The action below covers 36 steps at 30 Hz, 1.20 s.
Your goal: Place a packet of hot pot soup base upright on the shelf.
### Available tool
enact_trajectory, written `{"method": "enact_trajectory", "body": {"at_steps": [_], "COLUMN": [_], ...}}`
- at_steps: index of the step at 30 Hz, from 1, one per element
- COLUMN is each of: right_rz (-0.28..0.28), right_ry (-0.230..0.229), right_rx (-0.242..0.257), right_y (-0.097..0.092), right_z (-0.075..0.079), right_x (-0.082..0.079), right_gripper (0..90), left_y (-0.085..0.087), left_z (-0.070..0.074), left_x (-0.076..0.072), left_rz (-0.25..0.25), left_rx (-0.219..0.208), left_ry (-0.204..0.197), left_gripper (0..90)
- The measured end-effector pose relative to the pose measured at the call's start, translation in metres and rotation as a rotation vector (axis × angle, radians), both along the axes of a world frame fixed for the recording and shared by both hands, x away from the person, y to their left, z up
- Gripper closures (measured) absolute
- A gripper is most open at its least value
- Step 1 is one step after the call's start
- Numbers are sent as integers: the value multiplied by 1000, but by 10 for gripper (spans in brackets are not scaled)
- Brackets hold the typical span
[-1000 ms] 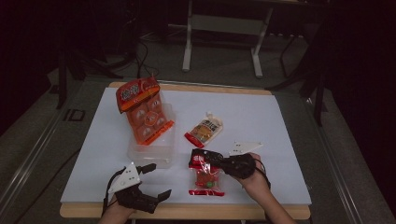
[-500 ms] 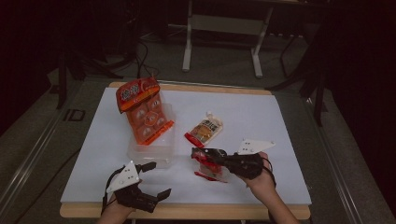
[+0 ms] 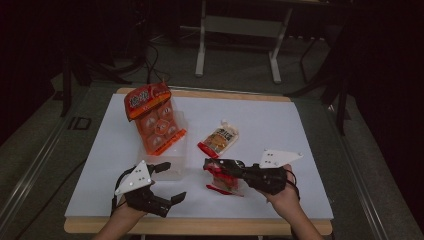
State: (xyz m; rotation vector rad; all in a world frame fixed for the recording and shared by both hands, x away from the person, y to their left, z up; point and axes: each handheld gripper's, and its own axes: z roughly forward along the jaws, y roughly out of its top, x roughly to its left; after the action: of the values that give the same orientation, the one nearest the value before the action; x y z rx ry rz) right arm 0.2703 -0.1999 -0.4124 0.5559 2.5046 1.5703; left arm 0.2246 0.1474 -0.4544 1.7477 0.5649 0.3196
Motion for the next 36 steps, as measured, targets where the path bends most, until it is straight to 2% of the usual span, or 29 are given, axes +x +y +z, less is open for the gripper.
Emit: {"method": "enact_trajectory", "body": {"at_steps": [2, 6, 8, 11, 16, 17, 19, 20, 21, 22, 26, 27, 28, 30, 34, 36], "right_rz": [12, 33, 39, 56, 67, 75, 76, 82, 82, 85, 98, 98, 100, 109, 109, 109], "right_ry": [-1, -1, 0, -2, -1, 2, 3, 8, 8, 8, 7, 7, 6, 6, 5, 13], "right_rx": [5, 16, 23, 27, 27, 26, 24, 29, 29, 29, 33, 33, 35, 39, 33, 36], "right_y": [1, 4, 5, 9, 12, 13, 14, 15, 15, 16, 18, 18, 19, 20, 21, 20], "right_z": [2, 5, 5, 7, 7, 6, 6, 5, 5, 5, 7, 7, 7, 8, 8, 8], "right_x": [-2, -6, -6, -9, -10, -11, -11, -11, -11, -11, -12, -12, -13, -13, -13, -12], "right_gripper": [900, 900, 900, 900, 900, 900, 900, 900, 900, 900, 900, 900, 900, 900, 900, 900], "left_y": [-3, -8, -11, -16, -21, -23, -24, -26, -27, -29, -35, -35, -35, -39, -40, -40], "left_z": [4, 12, 14, 20, 23, 24, 25, 25, 25, 25, 24, 24, 24, 23, 23, 22], "left_x": [3, 9, 11, 16, 20, 23, 23, 24, 24, 26, 29, 29, 29, 30, 32, 33], "left_rz": [-8, -57, -62, -101, -110, -136, -142, -153, -154, -176, -195, -195, -195, -227, -240, -266], "left_rx": [4, 2, 8, 15, 7, 13, 19, 23, 23, 21, 18, 18, 18, 7, -1, -14], "left_ry": [-15, -19, -27, -43, -43, -36, -33, -30, -30, -21, -15, -15, -15, -27, -27, -18], "left_gripper": [28, 78, 110, 149, 194, 256, 278, 359, 359, 438, 503, 550, 550, 646, 718, 791]}}
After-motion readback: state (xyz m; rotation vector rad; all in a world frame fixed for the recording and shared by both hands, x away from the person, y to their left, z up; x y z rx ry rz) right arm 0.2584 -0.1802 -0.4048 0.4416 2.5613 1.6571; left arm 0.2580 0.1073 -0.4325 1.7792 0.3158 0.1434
